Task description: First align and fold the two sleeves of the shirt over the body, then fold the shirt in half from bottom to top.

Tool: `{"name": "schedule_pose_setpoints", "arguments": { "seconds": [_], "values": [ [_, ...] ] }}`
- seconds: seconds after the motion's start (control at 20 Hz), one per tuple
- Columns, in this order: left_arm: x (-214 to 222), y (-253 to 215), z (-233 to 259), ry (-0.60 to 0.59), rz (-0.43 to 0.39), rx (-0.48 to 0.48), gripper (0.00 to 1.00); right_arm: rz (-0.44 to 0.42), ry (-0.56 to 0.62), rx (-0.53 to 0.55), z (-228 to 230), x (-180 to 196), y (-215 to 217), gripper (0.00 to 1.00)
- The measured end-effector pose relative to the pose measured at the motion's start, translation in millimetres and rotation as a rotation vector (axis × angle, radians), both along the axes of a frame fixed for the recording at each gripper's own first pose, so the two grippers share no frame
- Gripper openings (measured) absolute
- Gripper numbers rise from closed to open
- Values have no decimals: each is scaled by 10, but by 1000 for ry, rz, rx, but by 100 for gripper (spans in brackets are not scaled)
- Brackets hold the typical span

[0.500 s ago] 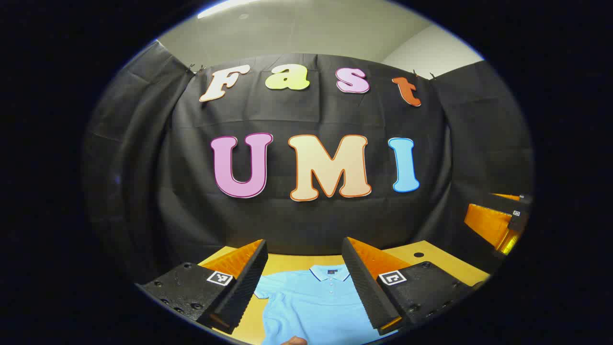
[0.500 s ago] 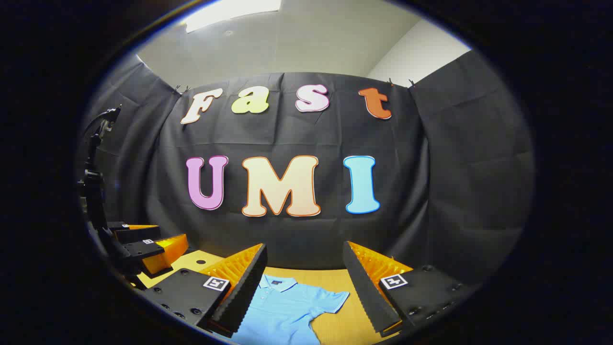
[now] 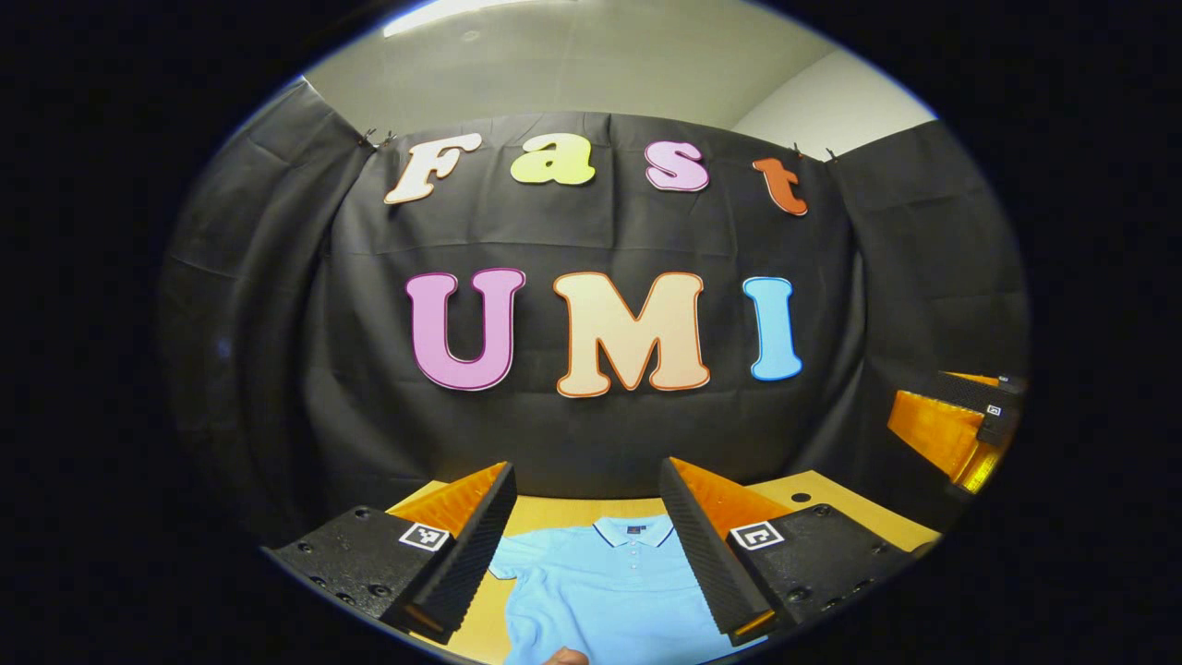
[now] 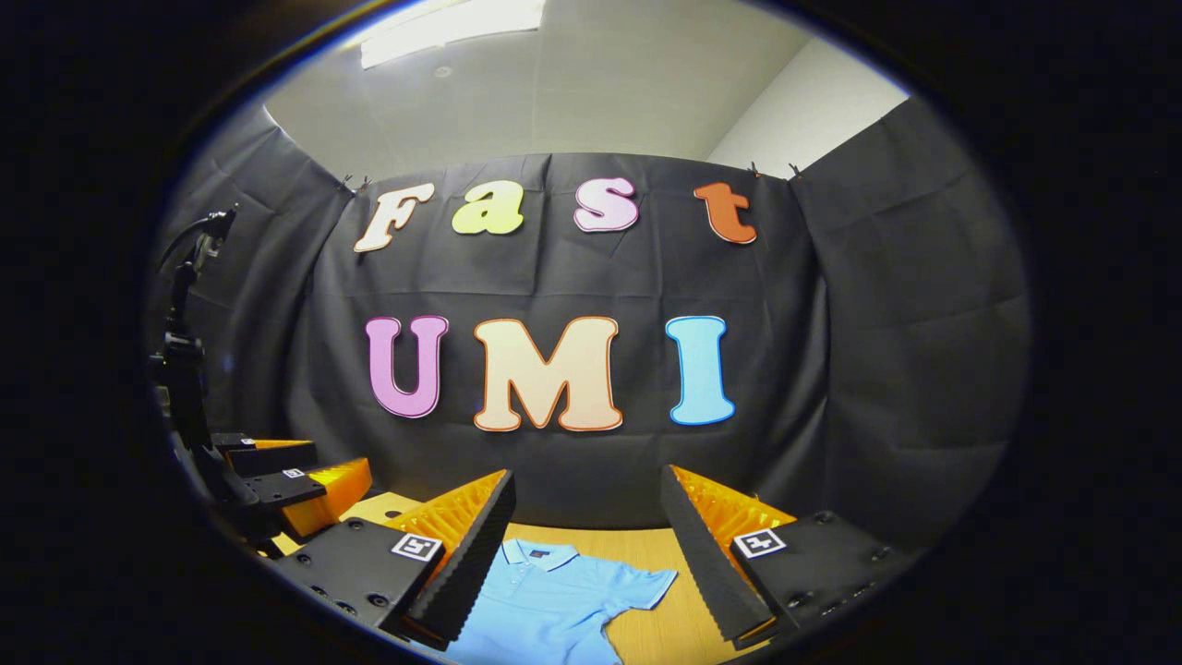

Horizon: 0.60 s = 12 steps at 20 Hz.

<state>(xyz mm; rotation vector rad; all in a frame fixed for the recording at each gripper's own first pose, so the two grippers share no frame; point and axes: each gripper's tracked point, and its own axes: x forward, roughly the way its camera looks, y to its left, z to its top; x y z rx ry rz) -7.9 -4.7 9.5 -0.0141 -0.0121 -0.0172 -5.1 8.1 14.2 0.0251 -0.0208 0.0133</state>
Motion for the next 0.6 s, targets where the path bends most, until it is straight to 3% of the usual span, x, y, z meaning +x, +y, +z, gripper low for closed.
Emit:
{"name": "schedule_pose_setpoints", "arguments": {
  "seconds": [0.6],
  "values": [
    [-4,103,-42,0,6,0,94,0,16,-6,-26,-12,103,98]
  ]
}}
